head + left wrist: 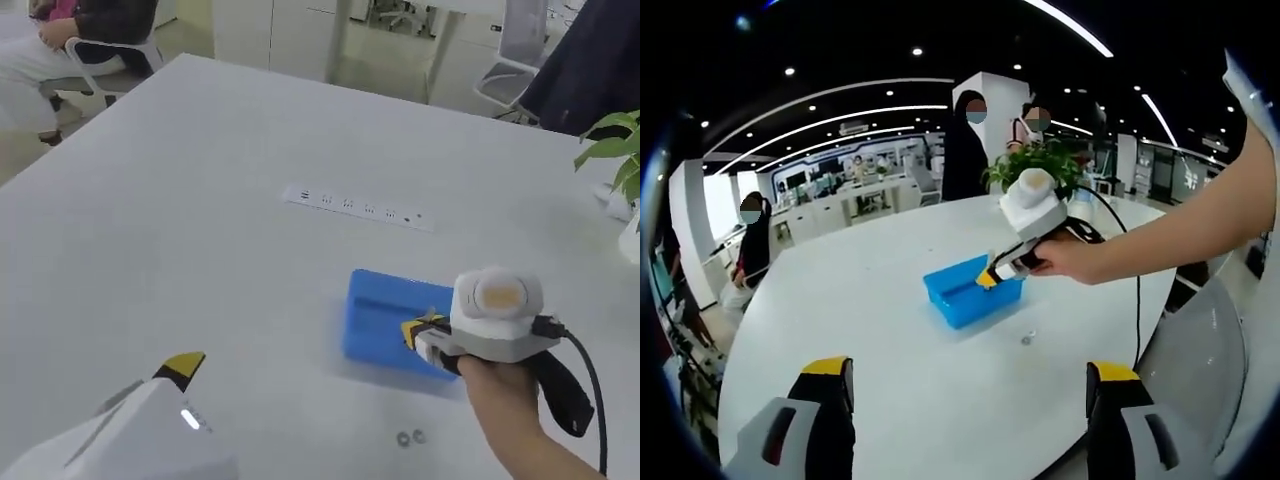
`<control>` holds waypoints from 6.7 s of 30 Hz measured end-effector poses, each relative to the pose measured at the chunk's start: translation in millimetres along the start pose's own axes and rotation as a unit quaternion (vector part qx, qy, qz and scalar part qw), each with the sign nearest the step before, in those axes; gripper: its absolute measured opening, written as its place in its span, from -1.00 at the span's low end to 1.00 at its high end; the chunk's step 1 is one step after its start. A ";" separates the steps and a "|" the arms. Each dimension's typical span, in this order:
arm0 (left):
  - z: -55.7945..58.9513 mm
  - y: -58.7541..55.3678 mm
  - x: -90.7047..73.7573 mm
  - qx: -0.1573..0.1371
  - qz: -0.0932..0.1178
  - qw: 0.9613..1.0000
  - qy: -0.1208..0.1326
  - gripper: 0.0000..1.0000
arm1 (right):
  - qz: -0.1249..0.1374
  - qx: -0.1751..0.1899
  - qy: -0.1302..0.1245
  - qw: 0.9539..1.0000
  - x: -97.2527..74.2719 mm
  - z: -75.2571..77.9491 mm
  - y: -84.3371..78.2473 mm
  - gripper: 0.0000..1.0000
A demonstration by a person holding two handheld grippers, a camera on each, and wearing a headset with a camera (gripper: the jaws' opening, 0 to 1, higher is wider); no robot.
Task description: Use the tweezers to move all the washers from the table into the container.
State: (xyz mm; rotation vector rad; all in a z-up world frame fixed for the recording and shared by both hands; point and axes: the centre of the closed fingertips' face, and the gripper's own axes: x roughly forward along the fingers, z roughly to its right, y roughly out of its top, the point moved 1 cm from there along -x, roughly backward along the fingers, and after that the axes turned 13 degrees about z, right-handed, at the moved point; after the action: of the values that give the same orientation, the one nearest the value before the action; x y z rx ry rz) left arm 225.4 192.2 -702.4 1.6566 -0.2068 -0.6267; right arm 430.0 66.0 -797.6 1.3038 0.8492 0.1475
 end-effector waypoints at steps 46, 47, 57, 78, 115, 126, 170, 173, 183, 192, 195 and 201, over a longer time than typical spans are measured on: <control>-0.4 4.5 -0.7 0.007 0.011 1.000 0.002 0.95 | 0.027 0.062 0.013 0.998 -83.8 -43.5 -22.9 -0.94; -0.3 4.0 -0.9 0.008 0.010 1.000 0.002 0.94 | 0.022 0.057 0.014 0.998 -84.2 -44.7 -25.9 -0.94; -0.6 -3.8 -0.4 0.014 -0.001 1.000 0.002 0.93 | 0.008 0.051 0.017 0.999 -82.6 -50.7 -39.9 -0.94; -1.7 -3.8 1.0 0.029 -0.006 1.000 0.004 0.93 | 0.010 0.047 0.012 0.999 -78.9 -47.5 -41.2 -0.94; -5.2 -4.3 3.0 0.025 0.001 1.000 0.007 0.91 | 0.053 -0.033 0.025 0.998 -90.8 -32.9 40.0 -0.96; -5.7 -7.3 4.2 0.028 -0.006 1.000 0.007 0.90 | 0.055 -0.049 0.014 0.997 -60.0 -12.2 51.7 -0.96; -19.6 -23.1 3.7 0.016 -0.034 0.999 0.026 0.89 | 0.005 0.001 0.010 1.000 3.8 -3.0 14.3 -0.96; -21.1 -26.5 4.6 0.016 -0.041 0.999 0.030 0.89 | -0.003 -0.006 0.014 1.000 6.5 -3.6 8.4 -0.96; -19.8 -26.3 6.1 0.023 -0.044 0.998 0.027 0.87 | 0.003 -0.014 0.023 1.000 5.9 -3.1 8.2 -0.94; -16.4 -20.9 4.5 0.029 -0.038 0.999 0.021 0.87 | 0.025 -0.020 0.003 0.999 -17.1 6.4 21.5 -0.95; -14.7 -17.8 4.9 0.033 -0.033 0.999 0.018 0.87 | 0.052 -0.012 -0.009 0.999 -30.4 11.2 35.1 -0.95; -15.1 -14.9 4.4 0.034 -0.028 0.999 0.019 0.87 | 0.081 -0.003 -0.012 0.997 -61.9 7.7 52.8 -0.95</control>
State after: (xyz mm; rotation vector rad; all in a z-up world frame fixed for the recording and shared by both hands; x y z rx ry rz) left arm 233.6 206.0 -717.0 1.7443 -0.1565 -0.6347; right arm 410.3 42.2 -722.0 1.3668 0.7209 0.2613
